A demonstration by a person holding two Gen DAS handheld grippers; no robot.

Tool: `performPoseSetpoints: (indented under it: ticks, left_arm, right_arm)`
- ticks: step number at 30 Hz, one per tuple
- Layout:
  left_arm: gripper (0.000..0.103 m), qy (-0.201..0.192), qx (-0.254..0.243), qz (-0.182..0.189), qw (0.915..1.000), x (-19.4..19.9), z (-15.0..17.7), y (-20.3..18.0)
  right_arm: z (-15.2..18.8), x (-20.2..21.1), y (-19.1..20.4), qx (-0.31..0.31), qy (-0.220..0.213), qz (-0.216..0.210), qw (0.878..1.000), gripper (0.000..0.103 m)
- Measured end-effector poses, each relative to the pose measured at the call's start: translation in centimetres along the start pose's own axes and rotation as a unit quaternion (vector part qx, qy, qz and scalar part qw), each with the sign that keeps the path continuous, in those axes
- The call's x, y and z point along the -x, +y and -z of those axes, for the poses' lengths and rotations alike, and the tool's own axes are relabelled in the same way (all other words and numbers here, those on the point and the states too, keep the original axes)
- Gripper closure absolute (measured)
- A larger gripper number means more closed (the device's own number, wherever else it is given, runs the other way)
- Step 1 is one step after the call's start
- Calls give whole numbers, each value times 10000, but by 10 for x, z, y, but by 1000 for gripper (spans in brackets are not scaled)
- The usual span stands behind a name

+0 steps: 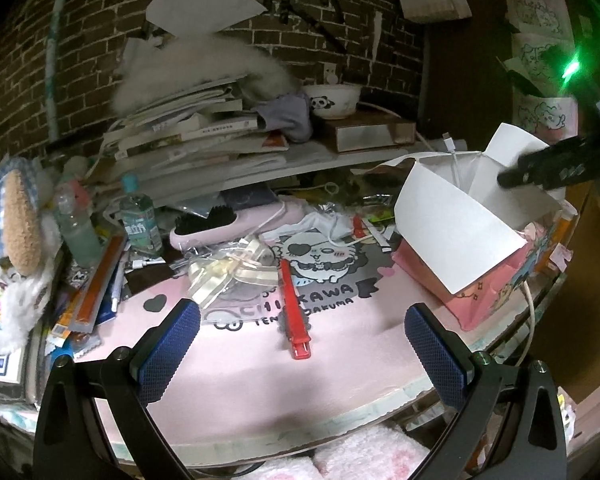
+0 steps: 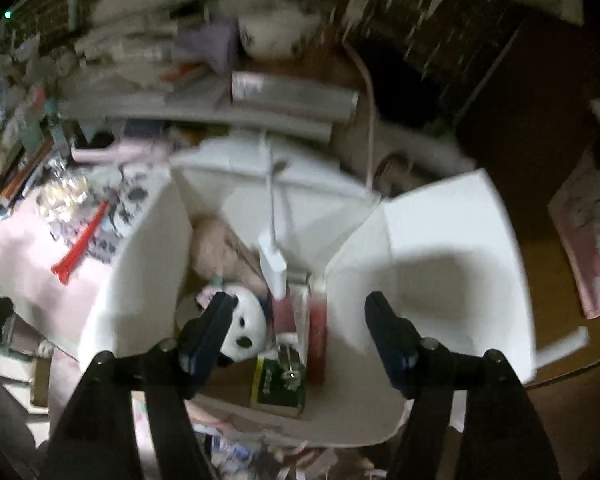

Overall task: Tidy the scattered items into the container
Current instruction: 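Lower the adapter into the box and open the right gripper, then withdraw the right gripper from the box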

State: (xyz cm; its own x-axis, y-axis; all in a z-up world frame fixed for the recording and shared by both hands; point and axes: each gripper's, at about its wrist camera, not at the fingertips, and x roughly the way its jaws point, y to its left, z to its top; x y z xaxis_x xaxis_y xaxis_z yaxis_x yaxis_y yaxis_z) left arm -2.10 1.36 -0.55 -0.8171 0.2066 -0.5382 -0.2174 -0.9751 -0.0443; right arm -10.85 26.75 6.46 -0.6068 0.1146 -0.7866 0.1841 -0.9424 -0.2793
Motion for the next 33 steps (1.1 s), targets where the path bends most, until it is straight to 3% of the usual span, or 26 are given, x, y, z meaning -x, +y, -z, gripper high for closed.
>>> performPoseSetpoints:
  ticks: [2,4,6,10,16,18,23,28,30,32,33]
  left_arm:
    - [1,12,18,-6,10000,-1,1,1]
    - [1,34,29,-42,10000,-2,3,3]
    - [1,69,59,-96,9999,-4,6,7]
    - [1,98,268,-127,9995,-8,12,24]
    - [1,103,511,-432,9977,-17,22,57]
    - [1,62,541,-477,9974,-19,24,65]
    - [1,75,547,-456,9974,-34,23,84]
    - [2,30,593,-170,9981,-51,5,93]
    - [7,65,554,-93,9984,-60,-3,92]
    - [20,157,474,11,9988,-72,-12,89]
    - [22,210,428,30,9989,-77,-15,87]
  right_arm:
    - [2,20,5,-119,-501,-235,9984,36]
    - [6,34,12,-212,-881,-517,9945,25]
    - [14,45,23,-216,-1283,-882,9876,21]
    - [33,53,55,-115,-1893,-1524,9700,20]
    - [50,36,105,-37,-2114,-2786,9368,20]
    - [53,31,121,-27,-2156,-2997,9293,20]
    - [70,28,150,106,-2539,-2745,9274,16]
    - [95,30,171,325,-2824,-2710,9196,16]
    - [103,27,181,470,-2839,-2665,9199,16]
    - [107,19,191,533,-2780,-2599,9232,16]
    - [108,15,194,550,-2733,-2583,9249,16]
